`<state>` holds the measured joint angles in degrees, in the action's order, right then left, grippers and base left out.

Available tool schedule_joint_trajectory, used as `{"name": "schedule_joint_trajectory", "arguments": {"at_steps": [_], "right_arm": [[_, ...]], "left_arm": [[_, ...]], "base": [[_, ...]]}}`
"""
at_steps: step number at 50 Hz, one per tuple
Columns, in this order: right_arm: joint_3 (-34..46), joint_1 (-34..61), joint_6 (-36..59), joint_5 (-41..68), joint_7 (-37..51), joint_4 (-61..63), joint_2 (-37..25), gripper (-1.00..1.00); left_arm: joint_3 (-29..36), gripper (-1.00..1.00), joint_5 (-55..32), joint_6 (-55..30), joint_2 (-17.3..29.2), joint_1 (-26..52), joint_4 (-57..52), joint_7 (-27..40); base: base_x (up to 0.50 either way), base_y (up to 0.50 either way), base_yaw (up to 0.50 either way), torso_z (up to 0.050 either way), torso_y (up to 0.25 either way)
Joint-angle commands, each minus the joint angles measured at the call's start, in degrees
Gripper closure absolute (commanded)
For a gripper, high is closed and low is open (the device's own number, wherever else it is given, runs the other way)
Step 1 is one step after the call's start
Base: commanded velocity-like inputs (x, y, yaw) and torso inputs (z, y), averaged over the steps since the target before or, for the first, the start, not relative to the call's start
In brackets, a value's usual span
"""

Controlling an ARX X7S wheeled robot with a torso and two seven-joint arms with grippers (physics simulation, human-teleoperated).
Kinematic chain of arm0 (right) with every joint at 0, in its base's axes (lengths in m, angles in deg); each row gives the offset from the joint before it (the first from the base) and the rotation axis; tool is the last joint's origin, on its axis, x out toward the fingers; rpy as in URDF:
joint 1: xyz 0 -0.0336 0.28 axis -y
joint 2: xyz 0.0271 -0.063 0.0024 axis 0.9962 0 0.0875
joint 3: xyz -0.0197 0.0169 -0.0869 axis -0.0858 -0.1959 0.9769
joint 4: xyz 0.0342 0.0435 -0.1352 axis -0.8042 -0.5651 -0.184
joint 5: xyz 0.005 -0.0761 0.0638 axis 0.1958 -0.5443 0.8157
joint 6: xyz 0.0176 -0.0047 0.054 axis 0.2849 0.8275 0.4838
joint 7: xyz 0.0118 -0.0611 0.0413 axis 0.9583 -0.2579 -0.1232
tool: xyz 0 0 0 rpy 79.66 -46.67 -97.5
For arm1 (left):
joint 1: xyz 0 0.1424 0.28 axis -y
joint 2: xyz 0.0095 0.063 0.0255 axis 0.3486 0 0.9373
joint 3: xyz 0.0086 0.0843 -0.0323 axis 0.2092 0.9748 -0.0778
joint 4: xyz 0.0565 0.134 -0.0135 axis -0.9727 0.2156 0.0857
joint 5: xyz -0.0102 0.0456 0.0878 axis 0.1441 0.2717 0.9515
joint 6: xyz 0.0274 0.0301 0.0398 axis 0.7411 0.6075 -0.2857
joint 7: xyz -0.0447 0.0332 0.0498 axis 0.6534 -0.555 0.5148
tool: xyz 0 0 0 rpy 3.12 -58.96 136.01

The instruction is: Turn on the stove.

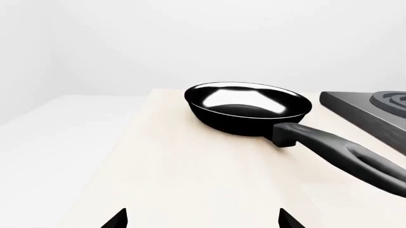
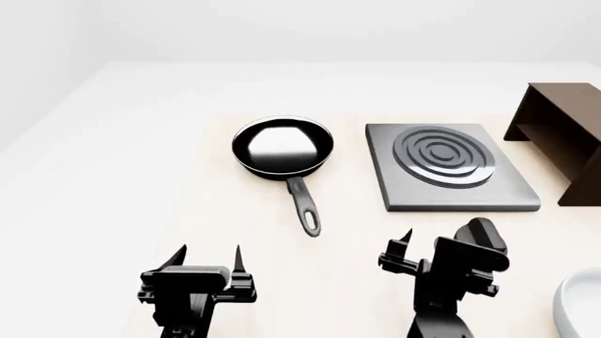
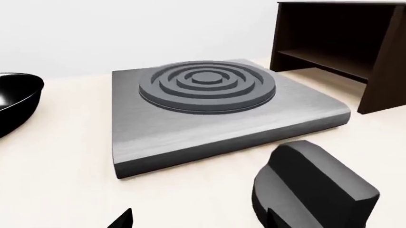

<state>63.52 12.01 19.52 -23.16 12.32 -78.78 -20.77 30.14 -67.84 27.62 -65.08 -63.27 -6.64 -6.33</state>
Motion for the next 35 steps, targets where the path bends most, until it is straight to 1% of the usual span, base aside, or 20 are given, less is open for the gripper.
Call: {"name": "schedule_joint_trajectory", "arguments": {"at_steps": [1,14,22,32,35], "right_arm": [[-0.3,1.9,1.1,0.8,0.2,-2.0,-0.2,-1.00],[-1.0,2.9,-0.2,-0.1,2.2,-4.5,-0.9,-1.00],[1.7,3.9,-0.9,-5.7,5.6,-6.2,-1.8,-1.00],[2.0,5.9,-0.4,-6.2,5.9,-9.8,-2.1,-1.00],[1.9,6.0,0.5,-6.1,6.2,-9.2,-2.4,-1.00]], "left_arm": [[0.2,-1.00,-0.2,0.3,0.2,-0.1,0.2,0.2],[0.5,-1.00,-0.4,0.4,0.5,-0.1,0.1,0.4],[0.7,-1.00,-0.6,0.2,0.6,0.1,0.1,0.5],[1.0,-1.00,-0.7,0.2,0.7,0.3,0.2,0.7],[1.1,-1.00,-0.7,0.3,0.7,0.2,0.3,0.7]], "base": [[0.00,0.00,0.00,0.000,0.000],[0.00,0.00,0.00,0.000,0.000],[0.00,0.00,0.00,0.000,0.000],[0.00,0.00,0.00,0.000,0.000],[0.00,0.00,0.00,0.000,0.000]]}}
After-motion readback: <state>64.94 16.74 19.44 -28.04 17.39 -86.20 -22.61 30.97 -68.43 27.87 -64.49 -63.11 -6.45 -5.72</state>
